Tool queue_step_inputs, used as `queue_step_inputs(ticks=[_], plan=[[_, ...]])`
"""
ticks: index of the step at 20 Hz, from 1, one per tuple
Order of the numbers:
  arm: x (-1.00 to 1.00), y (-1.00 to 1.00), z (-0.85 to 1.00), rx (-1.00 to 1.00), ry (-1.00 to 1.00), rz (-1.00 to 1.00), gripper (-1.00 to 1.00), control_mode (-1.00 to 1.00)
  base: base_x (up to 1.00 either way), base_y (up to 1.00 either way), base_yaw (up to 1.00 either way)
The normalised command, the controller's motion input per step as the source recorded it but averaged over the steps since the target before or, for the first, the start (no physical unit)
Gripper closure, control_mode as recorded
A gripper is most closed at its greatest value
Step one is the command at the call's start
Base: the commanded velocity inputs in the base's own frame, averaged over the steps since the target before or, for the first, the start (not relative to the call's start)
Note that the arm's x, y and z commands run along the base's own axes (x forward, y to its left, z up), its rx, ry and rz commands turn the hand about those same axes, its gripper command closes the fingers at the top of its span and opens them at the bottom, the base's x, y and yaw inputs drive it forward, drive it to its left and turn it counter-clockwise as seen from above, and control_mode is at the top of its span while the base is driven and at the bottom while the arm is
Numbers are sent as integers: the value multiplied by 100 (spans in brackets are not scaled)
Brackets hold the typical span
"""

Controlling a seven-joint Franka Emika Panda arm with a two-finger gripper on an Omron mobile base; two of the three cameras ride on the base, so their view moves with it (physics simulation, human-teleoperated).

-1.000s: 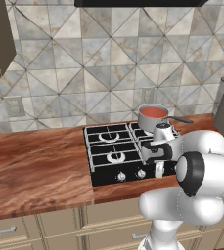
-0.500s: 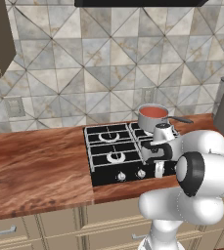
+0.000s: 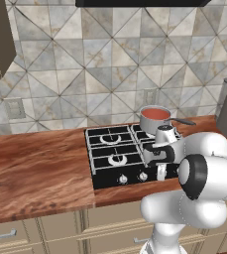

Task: Wait until the marinara sauce is simmered to a deep red color and then turn off the stove.

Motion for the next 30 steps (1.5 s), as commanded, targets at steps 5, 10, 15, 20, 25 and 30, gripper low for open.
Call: queue_step_inputs(ticks=[5,10,15,20,25,30], plan=[[0,0,0,0,0,0,-100,-100,0,0,0],[0,0,0,0,0,0,-100,-100,0,0,0],[0,0,0,0,0,0,-100,-100,0,0,0],[0,0,0,0,0,0,-100,-100,0,0,0],[0,0,0,0,0,0,-100,-100,0,0,0],[0,0,0,0,0,0,-100,-100,0,0,0]])
